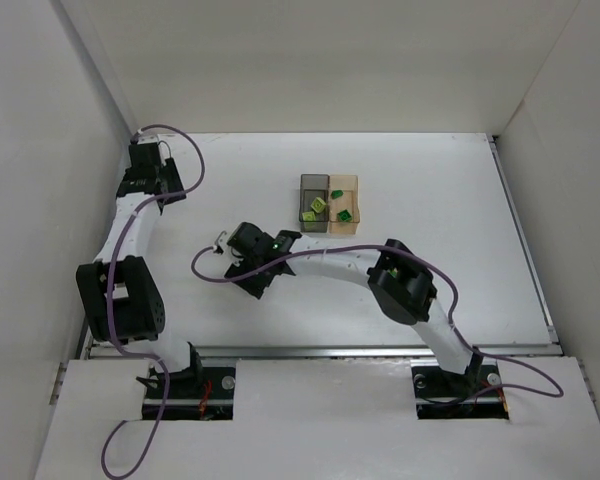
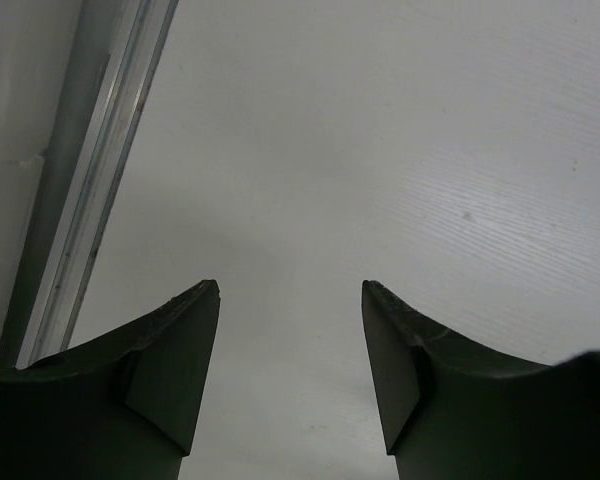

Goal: Sort the legos into containers by color

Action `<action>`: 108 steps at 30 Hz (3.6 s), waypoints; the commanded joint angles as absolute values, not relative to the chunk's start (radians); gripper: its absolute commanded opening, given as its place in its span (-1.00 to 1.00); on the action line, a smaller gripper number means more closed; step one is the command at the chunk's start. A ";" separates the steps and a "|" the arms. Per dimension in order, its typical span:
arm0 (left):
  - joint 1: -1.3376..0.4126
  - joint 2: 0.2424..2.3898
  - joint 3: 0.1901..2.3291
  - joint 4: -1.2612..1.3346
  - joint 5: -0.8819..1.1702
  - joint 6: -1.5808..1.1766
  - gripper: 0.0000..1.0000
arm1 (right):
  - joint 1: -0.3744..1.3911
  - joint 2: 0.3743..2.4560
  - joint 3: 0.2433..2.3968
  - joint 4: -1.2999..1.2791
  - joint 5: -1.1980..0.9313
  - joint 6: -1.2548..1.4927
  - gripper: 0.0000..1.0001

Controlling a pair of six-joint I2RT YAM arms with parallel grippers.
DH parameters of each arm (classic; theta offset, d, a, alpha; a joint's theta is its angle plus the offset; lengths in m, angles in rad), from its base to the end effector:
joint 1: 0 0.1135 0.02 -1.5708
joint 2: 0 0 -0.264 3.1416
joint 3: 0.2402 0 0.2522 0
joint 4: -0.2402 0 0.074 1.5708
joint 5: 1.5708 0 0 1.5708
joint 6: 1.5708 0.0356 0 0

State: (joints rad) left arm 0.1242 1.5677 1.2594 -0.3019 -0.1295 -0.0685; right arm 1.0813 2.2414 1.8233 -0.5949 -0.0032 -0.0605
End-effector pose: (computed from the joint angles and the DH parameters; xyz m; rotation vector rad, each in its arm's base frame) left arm 0.3570 0.0492 0.2977 -0.2829 2.1619 0.1728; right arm 0.2304 0.4328 0.1827 -1.4232 2.2138 0.3718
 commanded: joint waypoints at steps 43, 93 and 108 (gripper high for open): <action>0.137 1.588 1.609 -0.308 0.011 0.366 0.19 | 0.715 2.005 1.809 -0.446 0.173 0.199 -1.00; -0.096 1.654 1.629 -0.010 -0.232 0.453 0.74 | 0.273 1.637 1.324 -0.715 0.137 0.480 1.00; -0.213 1.700 1.580 -0.265 -0.066 0.313 0.84 | 0.252 1.710 1.144 -0.572 0.080 0.604 0.87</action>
State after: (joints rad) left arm -0.2237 1.7245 1.5791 -0.2684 -0.0898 0.3622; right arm 0.2535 1.6779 1.1637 -0.6228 0.1154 0.5747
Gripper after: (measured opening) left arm 0.920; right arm 0.956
